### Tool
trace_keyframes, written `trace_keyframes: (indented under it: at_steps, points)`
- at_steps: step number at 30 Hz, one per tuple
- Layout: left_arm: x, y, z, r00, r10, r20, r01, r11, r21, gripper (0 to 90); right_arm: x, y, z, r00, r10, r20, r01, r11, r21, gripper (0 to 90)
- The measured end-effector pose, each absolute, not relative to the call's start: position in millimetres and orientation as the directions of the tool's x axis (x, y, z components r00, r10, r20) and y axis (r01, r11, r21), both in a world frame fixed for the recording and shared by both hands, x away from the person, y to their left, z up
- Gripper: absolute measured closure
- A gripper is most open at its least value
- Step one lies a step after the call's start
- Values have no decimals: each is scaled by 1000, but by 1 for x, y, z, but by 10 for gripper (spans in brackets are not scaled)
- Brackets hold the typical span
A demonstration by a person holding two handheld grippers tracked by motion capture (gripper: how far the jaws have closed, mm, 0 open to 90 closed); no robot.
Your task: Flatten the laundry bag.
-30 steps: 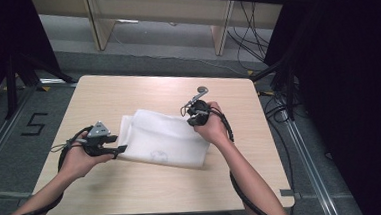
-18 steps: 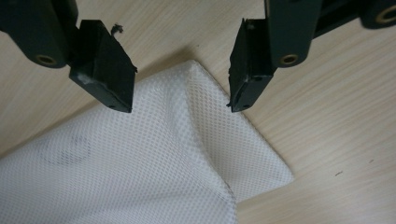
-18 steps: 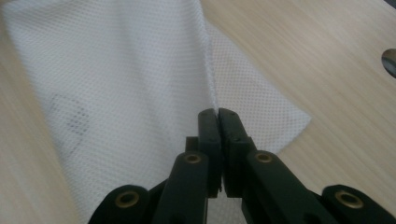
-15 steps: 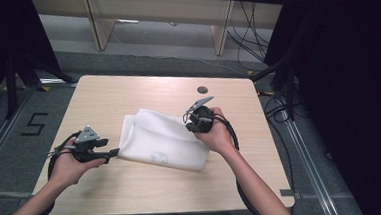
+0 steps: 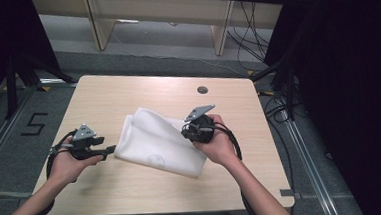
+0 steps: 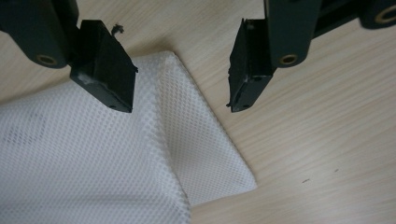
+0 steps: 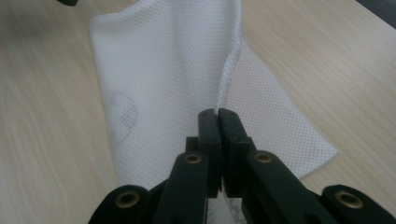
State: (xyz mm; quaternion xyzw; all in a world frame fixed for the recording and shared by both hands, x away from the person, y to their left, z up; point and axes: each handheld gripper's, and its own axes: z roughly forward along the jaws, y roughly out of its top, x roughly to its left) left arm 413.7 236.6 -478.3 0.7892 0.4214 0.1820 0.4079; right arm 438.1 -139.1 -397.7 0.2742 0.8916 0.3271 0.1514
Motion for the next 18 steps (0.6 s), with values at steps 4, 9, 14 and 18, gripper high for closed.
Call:
trace_keyframes:
  at_steps: [4, 9, 14, 18]
  points:
    - [415, 240, -478, 551, 832, -62, 519, -284, 806, 414, 428, -138, -395, -821, 564, -86, 371, 643, 670, 896]
    - [417, 243, -478, 526, 847, -82, 535, -254, 806, 426, 419, -134, -394, -839, 535, -95, 342, 655, 674, 897]
    - [418, 247, -478, 505, 858, -93, 549, -237, 801, 438, 416, -131, -393, -864, 488, -119, 281, 667, 690, 899]
    - [419, 248, -477, 506, 857, -99, 554, -235, 798, 482, 415, -134, -389, -862, 496, -107, 297, 665, 686, 900]
